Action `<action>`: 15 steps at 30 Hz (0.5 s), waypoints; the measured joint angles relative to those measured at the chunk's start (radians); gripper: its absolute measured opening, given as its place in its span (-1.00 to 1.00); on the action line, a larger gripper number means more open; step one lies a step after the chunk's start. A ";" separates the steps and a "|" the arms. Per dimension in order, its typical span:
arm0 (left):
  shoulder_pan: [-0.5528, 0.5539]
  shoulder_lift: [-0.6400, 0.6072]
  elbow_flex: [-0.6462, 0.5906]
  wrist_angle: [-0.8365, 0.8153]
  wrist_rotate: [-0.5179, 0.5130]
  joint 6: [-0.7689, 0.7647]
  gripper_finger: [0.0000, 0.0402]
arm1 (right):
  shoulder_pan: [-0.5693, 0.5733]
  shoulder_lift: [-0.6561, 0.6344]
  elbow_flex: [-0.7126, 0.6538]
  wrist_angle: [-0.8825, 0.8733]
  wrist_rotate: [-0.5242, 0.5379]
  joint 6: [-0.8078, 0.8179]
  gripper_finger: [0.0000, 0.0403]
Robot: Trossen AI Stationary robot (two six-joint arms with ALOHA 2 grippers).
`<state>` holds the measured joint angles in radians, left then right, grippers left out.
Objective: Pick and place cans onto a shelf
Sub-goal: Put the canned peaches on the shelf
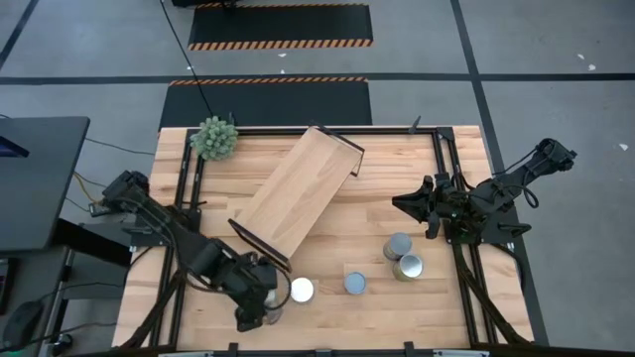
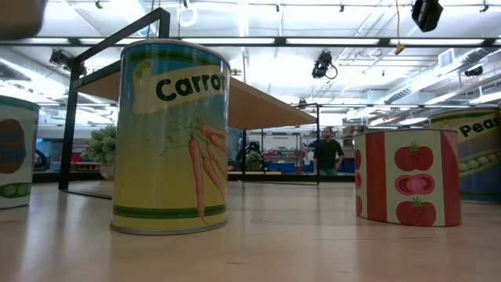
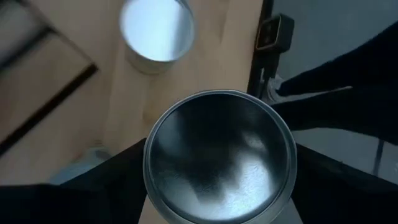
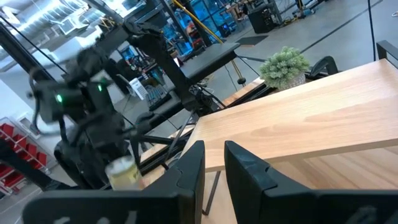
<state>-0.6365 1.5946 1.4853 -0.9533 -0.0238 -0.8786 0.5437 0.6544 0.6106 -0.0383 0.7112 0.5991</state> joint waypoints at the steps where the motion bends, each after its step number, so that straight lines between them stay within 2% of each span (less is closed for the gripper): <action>1: 0.010 -0.005 0.029 -0.035 -0.002 0.001 0.58 | 0.000 0.000 0.000 0.000 0.000 0.000 -0.66; 9: 0.147 -0.020 0.270 -0.220 -0.002 0.035 0.58 | 0.000 0.000 0.000 0.000 0.000 -0.009 -0.66; 15: 0.292 -0.020 0.367 -0.259 -0.012 0.057 0.58 | -0.001 0.000 0.000 0.004 0.000 -0.017 -0.66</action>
<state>-0.3444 1.5745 1.8521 -1.2125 -0.0354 -0.8217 0.5426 0.6544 0.6106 -0.0347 0.7113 0.5820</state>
